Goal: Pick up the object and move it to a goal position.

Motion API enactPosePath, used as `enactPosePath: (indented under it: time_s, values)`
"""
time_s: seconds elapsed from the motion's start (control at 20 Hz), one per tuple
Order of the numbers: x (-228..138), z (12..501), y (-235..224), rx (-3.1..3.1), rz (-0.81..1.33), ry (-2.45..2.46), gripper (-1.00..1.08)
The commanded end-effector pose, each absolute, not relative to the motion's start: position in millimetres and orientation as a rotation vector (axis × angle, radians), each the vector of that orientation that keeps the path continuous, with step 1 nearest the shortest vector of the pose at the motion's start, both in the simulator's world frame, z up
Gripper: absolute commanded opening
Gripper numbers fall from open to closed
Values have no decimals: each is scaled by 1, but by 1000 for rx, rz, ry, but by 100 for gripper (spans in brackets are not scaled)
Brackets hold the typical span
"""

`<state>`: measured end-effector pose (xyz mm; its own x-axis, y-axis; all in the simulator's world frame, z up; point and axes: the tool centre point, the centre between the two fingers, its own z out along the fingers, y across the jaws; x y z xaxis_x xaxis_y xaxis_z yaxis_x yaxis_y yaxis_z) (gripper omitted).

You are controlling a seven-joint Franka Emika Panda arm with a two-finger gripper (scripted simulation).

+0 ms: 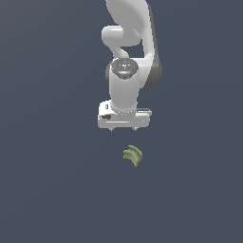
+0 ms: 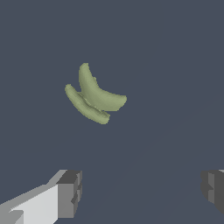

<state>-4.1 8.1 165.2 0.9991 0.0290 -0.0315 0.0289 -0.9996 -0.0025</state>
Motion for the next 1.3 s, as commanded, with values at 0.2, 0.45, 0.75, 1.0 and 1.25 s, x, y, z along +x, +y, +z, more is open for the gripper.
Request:
enactPosePath:
  time_s: [0.2, 0.45, 0.75, 1.0, 1.25]
  values:
    - [-5, 163, 12, -3141, 58, -78, 100]
    - [-10, 158, 24, -3144, 83, -163, 100]
    - [-11, 158, 26, -3144, 89, -171, 100]
    - [-8, 156, 27, -3141, 85, -219, 100]
    - [-2, 152, 30, -3133, 80, -325, 100]
